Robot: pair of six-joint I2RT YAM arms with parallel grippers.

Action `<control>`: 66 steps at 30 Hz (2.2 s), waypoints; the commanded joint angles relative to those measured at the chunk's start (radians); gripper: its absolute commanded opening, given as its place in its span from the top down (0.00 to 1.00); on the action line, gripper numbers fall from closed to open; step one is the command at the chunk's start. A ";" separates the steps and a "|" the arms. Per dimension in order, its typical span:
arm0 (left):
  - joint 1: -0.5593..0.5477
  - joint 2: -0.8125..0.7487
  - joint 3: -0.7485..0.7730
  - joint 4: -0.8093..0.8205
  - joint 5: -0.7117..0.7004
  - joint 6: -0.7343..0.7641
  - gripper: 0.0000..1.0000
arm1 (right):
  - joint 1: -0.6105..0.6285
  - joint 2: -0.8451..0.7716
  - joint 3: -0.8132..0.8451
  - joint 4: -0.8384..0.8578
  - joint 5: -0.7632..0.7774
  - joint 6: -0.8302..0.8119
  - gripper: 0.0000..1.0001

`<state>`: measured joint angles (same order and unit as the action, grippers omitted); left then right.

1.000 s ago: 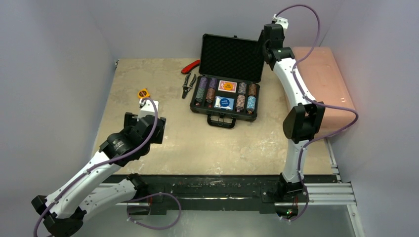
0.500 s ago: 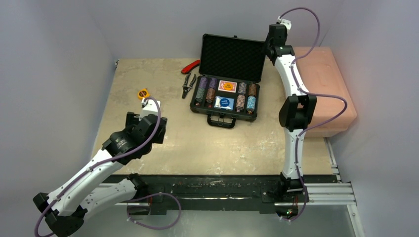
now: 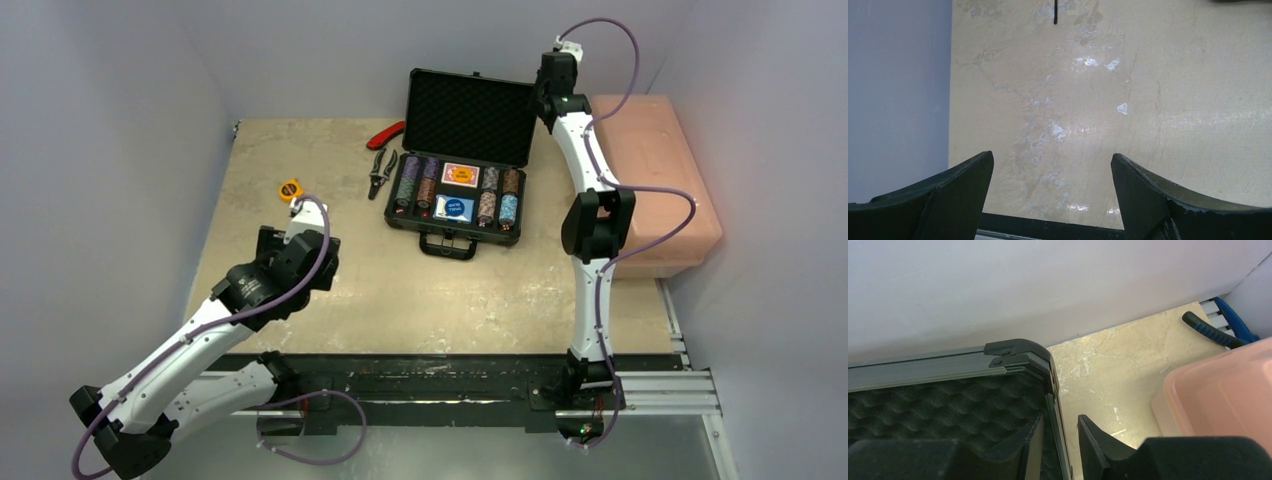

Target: Pack up texas hold em set

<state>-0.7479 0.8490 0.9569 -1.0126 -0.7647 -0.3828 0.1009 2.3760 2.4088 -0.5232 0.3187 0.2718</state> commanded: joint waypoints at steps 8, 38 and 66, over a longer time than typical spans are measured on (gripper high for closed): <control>0.004 0.029 0.023 0.017 -0.024 -0.002 0.13 | 0.000 0.052 0.071 0.053 -0.027 -0.043 0.69; 0.004 0.012 0.025 0.020 -0.009 0.001 0.13 | 0.023 -0.186 -0.268 0.178 -0.080 -0.059 1.00; 0.034 0.063 0.046 0.160 0.222 0.060 0.13 | 0.152 -0.608 -0.930 0.532 -0.009 -0.046 1.00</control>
<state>-0.7258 0.8928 0.9577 -0.8948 -0.5735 -0.3313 0.1944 1.8606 1.5505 -0.0799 0.3599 0.1814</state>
